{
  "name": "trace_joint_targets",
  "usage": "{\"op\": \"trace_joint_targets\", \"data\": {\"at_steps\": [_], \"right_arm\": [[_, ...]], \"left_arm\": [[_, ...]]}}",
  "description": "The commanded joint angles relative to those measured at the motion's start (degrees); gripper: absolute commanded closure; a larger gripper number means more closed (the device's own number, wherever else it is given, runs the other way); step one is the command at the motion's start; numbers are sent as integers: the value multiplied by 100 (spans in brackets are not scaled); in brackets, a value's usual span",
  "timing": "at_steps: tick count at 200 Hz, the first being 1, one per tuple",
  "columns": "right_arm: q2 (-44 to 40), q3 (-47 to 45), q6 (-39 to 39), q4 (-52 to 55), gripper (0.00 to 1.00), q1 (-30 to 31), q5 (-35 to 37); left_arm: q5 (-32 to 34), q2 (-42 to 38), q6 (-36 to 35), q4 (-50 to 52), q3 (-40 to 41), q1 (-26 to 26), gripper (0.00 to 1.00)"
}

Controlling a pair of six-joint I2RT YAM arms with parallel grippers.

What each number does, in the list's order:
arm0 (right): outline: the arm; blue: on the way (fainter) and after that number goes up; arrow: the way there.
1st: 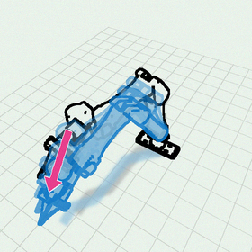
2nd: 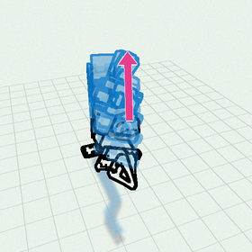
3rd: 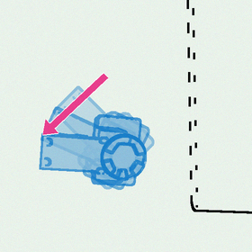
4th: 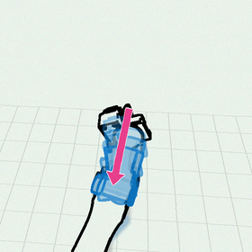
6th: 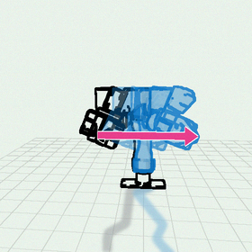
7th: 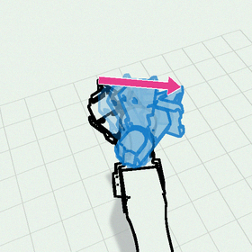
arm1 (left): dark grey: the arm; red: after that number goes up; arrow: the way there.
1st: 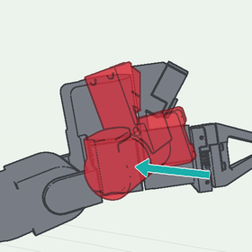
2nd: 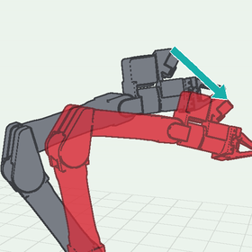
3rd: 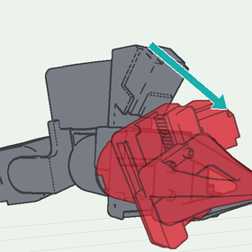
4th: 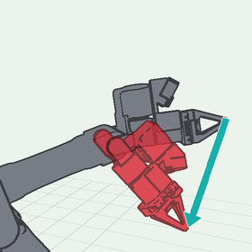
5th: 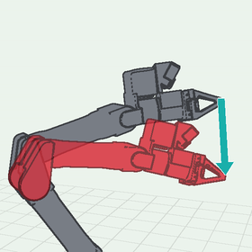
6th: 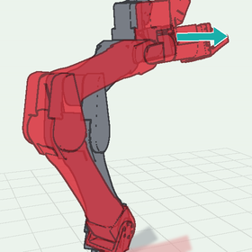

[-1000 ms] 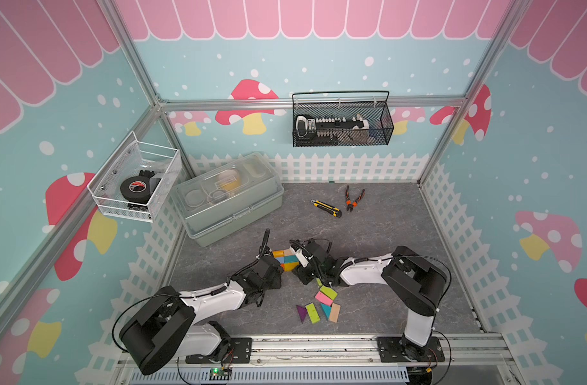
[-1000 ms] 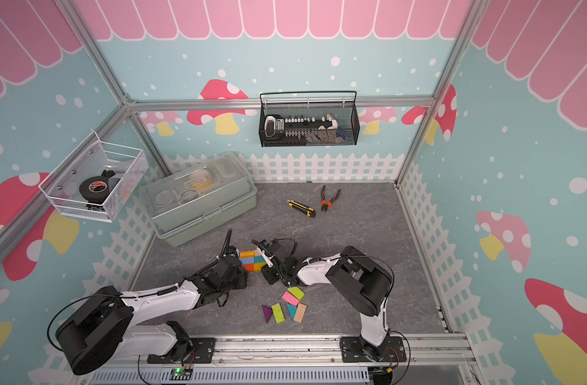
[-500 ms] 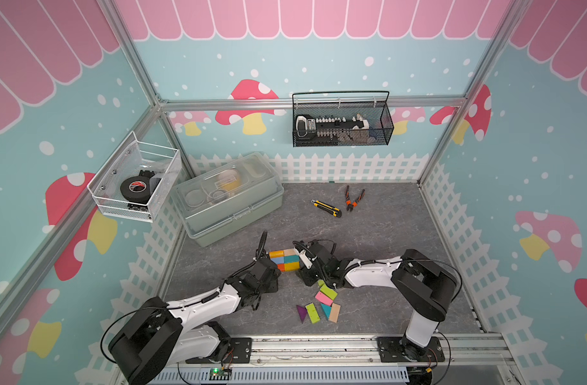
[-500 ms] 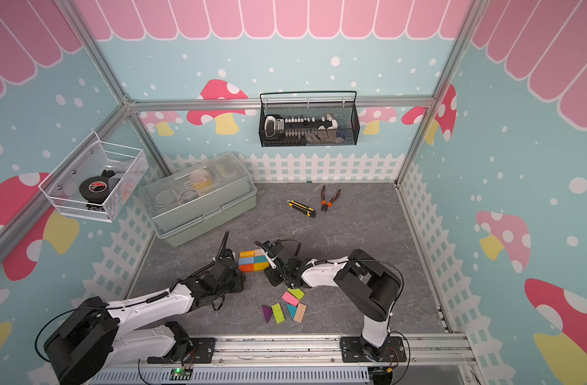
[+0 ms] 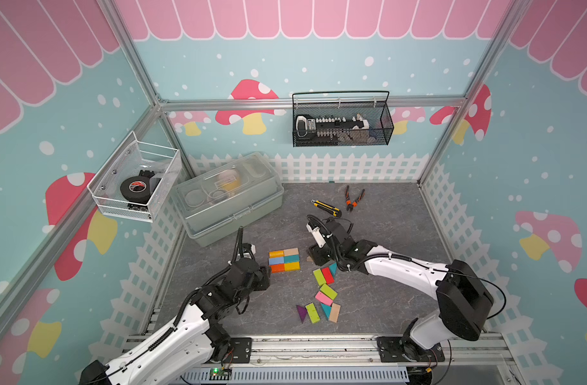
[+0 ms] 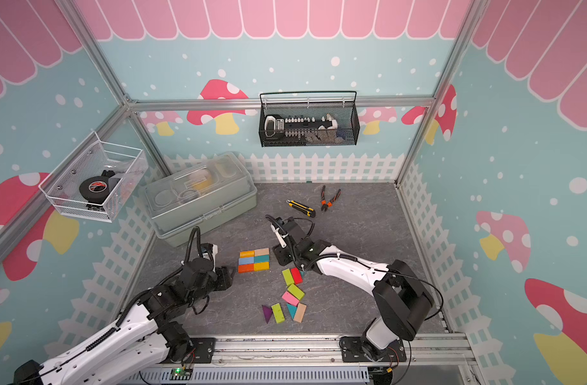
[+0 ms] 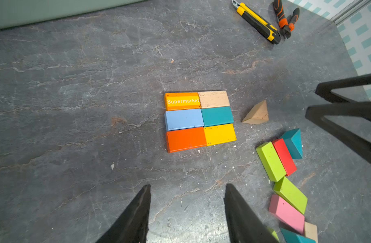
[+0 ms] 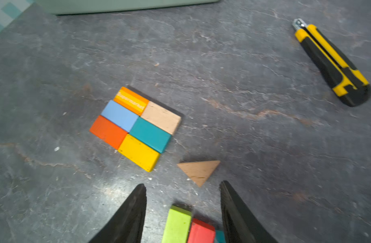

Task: Assemble a piece of candy with building blocks
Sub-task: Pick up the building block from the center of the board.

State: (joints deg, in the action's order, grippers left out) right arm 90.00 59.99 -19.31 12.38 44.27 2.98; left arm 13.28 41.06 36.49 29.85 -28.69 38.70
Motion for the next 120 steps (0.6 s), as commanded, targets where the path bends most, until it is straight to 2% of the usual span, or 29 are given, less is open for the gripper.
{"op": "trace_joint_targets", "data": {"at_steps": [1,25,53,80,110,120], "right_arm": [[387,378,-102,721,42,-78,78],[827,694,133,844,42,-77,-417],[1170,944,1032,1294,37,-82,-411],[1413,1138,1226,1538,30,-77,-188],[1705,1401,1219,1659,13,-79,-326],[1793,1498,1219,1716,11,-77,-408]], "left_arm": [[57,-150,-131,369,-147,-19,44],[121,-127,-240,346,-129,-19,44],[153,-28,-317,288,-120,-15,44],[221,18,-362,254,-114,-20,44],[278,30,-379,259,-94,-13,44],[281,17,-371,263,-85,-11,44]]}}
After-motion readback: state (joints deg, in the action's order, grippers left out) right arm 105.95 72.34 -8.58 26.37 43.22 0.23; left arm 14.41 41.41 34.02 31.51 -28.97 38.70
